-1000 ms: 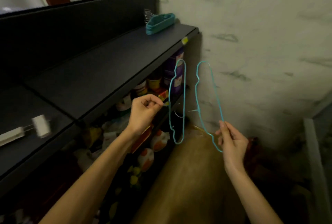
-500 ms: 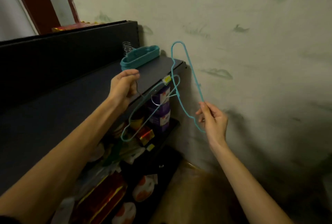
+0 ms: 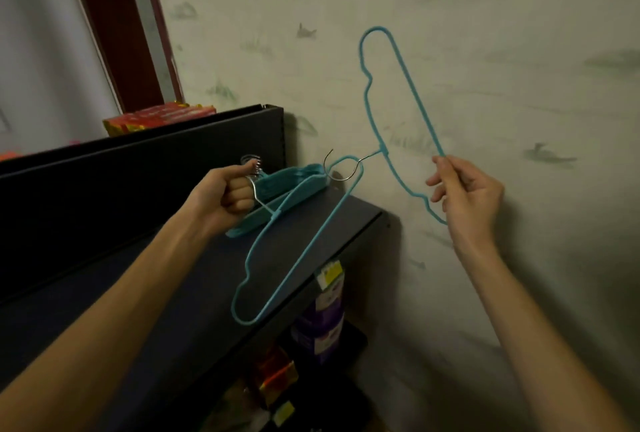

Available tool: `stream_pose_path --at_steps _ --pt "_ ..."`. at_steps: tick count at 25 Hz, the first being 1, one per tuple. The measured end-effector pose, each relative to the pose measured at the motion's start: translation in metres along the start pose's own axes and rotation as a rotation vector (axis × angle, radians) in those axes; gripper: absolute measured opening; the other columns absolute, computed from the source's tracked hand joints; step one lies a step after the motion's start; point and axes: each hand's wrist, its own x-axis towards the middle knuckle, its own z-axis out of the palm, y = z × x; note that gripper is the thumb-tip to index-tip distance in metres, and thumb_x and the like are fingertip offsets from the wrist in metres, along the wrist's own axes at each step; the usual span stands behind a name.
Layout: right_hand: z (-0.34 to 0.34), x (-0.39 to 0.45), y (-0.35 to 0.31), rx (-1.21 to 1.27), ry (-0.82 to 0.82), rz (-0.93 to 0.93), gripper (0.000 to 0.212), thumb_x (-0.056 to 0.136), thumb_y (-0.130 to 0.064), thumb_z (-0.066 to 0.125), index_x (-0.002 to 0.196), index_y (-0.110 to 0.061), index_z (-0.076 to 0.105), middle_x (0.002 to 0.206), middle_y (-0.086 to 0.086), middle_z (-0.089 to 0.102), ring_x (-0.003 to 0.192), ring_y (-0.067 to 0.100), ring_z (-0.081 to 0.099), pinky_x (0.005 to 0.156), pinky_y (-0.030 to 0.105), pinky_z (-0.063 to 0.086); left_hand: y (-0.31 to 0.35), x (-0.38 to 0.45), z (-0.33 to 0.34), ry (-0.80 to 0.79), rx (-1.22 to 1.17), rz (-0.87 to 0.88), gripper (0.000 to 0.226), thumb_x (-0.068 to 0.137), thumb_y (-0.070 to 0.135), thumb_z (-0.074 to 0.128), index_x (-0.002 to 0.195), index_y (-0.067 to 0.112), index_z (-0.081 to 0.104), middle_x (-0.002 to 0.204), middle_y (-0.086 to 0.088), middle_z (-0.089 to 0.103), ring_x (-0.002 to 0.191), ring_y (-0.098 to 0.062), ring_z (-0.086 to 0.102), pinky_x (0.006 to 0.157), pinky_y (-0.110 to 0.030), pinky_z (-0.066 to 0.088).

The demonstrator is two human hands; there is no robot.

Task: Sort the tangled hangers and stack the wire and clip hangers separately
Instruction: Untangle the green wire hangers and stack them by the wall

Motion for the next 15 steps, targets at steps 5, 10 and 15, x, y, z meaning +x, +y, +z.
stream_pose_path --at_steps 5,10,15 --pt "0.038 0.057 0.049 0.17 -0.082 0.161 0.013 0.099 -0.011 0.06 0.101 -0.005 0.071 0.068 0.003 0.059 0.047 0.008 0.044 0.045 0.015 0.033 0.001 0.044 0.014 0.09 -0.043 0.072 0.007 0.09 0.014 0.059 0.092 0.021 0.057 0.046 0.01 0.022 0.034 -0.006 0.019 0.036 -0.019 0.012" --pt "0.073 0.082 0.069 0.345 -0.243 0.253 0.011 0.098 -0.012 0.063 0.094 -0.011 0.073 0.066 0.001 0.06 0.047 0.011 0.043 0.041 0.019 0.032 -0.021 0.075 0.04 0.247 0.063 0.14 0.02 0.099 0.016 0.054 0.116 0.013 0.064 0.051 0.01 0.02 0.037 -0.003 0.019 0.035 -0.018 0.014" --pt "0.099 0.086 0.079 0.426 -0.377 0.262 0.011 0.099 -0.016 0.062 0.095 -0.014 0.072 0.068 0.004 0.062 0.046 0.013 0.043 0.042 0.021 0.034 -0.019 0.057 0.033 0.361 0.126 0.216 0.021 0.103 0.019 0.05 0.116 0.013 0.065 0.05 0.01 0.022 0.038 -0.003 0.017 0.04 -0.02 0.009"
